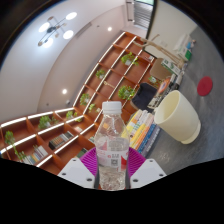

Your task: Pour water

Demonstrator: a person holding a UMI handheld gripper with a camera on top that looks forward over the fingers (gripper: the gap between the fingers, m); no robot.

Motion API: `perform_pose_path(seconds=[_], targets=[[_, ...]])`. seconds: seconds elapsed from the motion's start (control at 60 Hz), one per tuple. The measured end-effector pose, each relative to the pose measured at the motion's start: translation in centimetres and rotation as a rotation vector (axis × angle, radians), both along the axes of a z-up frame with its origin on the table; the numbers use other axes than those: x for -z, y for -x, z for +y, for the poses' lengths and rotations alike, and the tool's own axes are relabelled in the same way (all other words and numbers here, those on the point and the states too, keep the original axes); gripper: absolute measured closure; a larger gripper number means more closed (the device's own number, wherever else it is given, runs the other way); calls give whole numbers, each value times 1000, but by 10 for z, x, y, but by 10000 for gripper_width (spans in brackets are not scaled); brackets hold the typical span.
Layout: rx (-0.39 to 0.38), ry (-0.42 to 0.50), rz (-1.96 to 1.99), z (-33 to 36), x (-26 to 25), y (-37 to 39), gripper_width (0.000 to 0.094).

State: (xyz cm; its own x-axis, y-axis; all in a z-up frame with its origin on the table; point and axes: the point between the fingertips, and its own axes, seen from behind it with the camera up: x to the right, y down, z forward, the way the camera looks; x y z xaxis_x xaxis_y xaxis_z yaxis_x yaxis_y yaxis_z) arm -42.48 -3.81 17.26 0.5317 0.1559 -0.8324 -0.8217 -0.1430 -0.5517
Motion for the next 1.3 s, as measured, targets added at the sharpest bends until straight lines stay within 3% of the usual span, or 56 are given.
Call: perform_pose_path(seconds=[0.567, 0.817, 1.033, 1.183, 1.3], targets=[[37, -33, 1235, 36, -49, -90, 554], [27, 17, 1316, 44, -40, -89, 554], [8, 43, 1150, 41, -46, -72, 553], [9, 6, 534, 42, -74, -64, 552], [75, -60, 74, 46, -97, -90, 552]])
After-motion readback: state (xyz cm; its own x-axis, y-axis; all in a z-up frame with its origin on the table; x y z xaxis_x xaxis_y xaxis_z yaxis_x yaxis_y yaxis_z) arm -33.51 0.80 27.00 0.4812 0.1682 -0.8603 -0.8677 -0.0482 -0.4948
